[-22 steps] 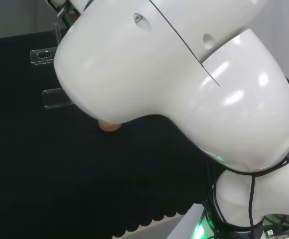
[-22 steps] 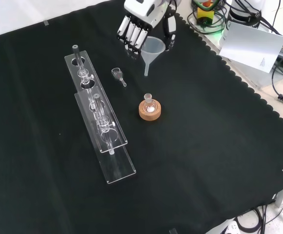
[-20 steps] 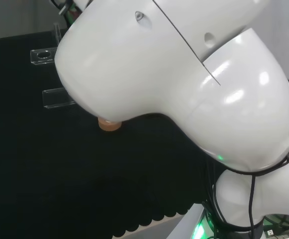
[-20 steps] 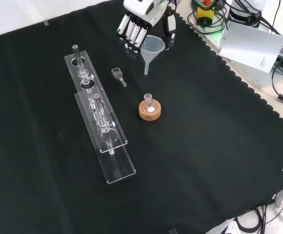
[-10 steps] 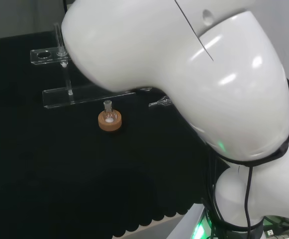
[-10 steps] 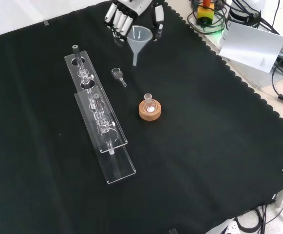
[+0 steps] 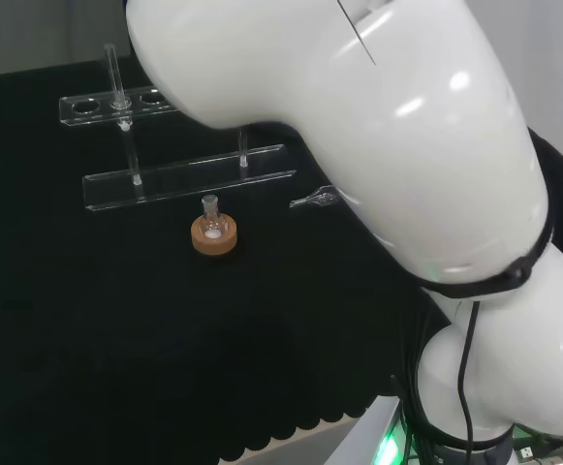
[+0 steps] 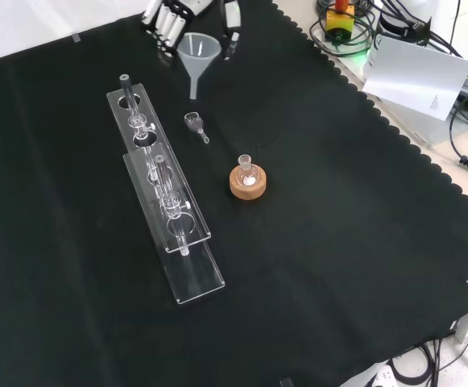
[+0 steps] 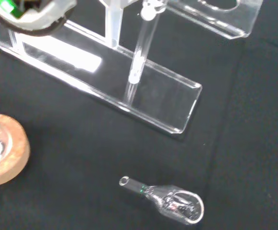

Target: Put the funnel back on the funnel stand.

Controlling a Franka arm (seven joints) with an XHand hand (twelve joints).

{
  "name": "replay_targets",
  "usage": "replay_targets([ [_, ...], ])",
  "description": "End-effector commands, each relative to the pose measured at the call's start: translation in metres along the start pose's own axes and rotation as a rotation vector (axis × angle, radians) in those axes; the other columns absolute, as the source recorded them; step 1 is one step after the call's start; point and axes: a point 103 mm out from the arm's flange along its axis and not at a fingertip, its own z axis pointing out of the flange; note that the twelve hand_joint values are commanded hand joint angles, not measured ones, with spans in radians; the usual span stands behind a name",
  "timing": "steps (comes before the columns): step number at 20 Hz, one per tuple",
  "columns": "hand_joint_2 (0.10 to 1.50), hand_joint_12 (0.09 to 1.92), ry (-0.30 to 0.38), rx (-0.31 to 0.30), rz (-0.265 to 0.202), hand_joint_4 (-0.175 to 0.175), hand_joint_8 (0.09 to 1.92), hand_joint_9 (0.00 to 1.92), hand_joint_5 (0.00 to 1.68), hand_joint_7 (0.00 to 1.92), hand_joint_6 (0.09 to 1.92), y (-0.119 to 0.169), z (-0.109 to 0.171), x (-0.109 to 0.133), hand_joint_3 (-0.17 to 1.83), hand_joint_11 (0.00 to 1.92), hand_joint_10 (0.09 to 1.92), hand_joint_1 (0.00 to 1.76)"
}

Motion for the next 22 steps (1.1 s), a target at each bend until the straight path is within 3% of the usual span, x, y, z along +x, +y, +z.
replay_targets([
  [1,0.65,1.35,0.027,-0.023,-0.012,-0.016,0.68,0.73,0.57,0.63,0.81,0.04,-0.011,-0.027,0.6,0.35,0.54,0.84],
  [6,0.65,1.35,0.039,-0.022,-0.032,-0.016,0.68,0.73,0.57,0.63,0.81,0.062,-0.015,-0.04,0.6,0.35,0.54,0.84],
  [10,0.65,1.35,0.019,-0.03,-0.032,-0.016,0.68,0.73,0.57,0.63,0.81,0.069,-0.02,-0.033,0.6,0.35,0.54,0.84],
  [15,0.65,1.35,0.04,-0.009,-0.042,-0.017,0.68,0.73,0.57,0.63,0.81,0.095,-0.026,-0.054,0.6,0.35,0.54,0.84],
  [22,0.65,1.35,0.026,-0.014,-0.024,-0.017,0.68,0.73,0.57,0.63,0.81,0.101,-0.021,-0.062,0.6,0.35,0.54,0.84],
])
